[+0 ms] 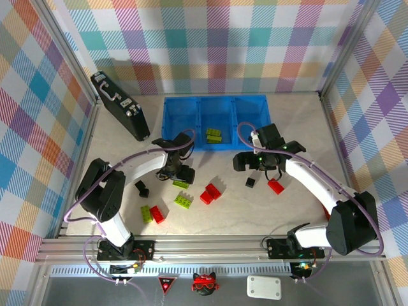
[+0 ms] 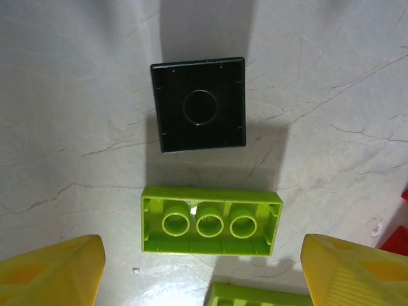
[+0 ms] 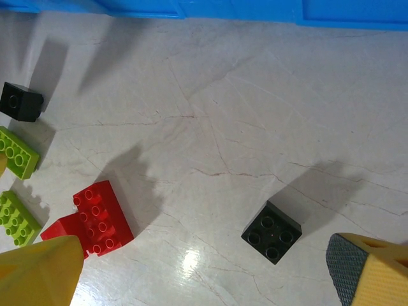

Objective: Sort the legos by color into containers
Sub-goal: Pick up the lego from the center of the table.

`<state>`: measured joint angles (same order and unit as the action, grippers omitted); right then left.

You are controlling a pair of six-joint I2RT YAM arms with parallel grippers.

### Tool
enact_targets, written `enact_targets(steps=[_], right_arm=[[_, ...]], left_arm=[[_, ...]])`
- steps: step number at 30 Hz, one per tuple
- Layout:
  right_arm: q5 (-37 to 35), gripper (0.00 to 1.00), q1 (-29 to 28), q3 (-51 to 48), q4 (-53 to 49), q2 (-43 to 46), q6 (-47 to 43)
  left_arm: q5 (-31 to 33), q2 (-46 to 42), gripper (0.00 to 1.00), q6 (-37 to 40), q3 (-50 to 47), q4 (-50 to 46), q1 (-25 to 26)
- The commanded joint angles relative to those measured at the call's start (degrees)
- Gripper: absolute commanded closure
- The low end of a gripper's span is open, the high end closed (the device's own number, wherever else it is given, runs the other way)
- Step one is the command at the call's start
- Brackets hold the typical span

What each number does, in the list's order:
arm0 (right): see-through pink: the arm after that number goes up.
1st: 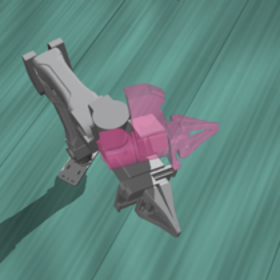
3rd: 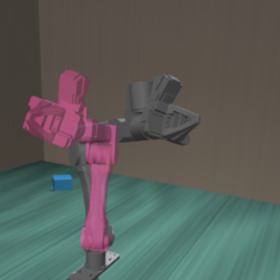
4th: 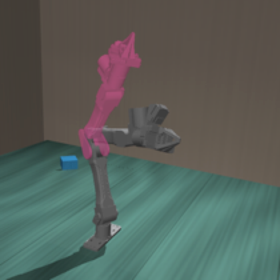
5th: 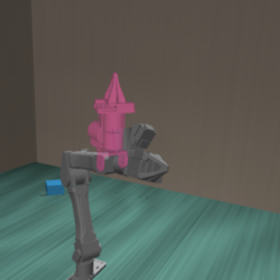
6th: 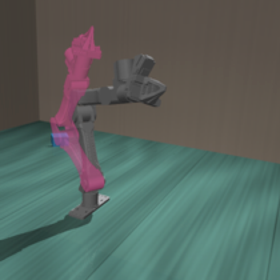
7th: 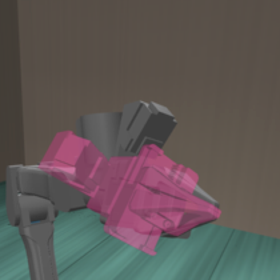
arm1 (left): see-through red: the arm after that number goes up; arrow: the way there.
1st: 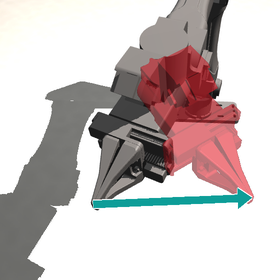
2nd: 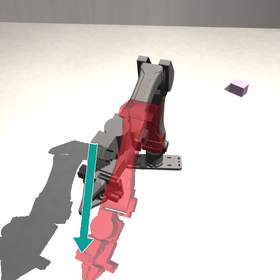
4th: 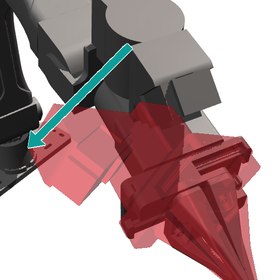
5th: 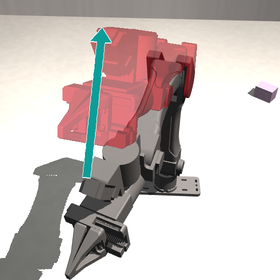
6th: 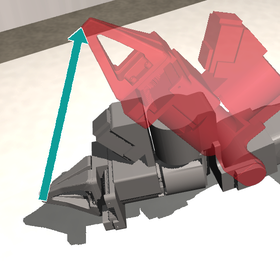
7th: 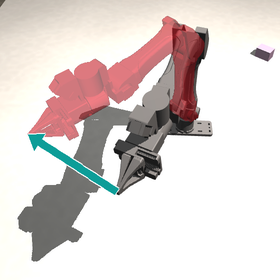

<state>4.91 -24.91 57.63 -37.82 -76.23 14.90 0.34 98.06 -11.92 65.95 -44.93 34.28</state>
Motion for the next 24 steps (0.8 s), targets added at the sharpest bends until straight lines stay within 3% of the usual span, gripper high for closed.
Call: enact_targets(steps=[1,8,24], right_arm=[[-0.77,0.01,0.21,-0.15,-1.00,-0.46,-1.55],[-1.65,0.01,0.26,-0.04,-1.55,-0.50,-1.99],[-2.18,0.01,0.21,0.78,-2.47,-0.77,-2.42]], left_arm=[[-1.04,1.52,0.20,4.27,2.22,-1.91,0.40],[-1.66,4.96,0.20,7.61,3.90,-2.37,0.43],[1.73,8.42,0.23,6.59,3.79,-2.79,1.48]])
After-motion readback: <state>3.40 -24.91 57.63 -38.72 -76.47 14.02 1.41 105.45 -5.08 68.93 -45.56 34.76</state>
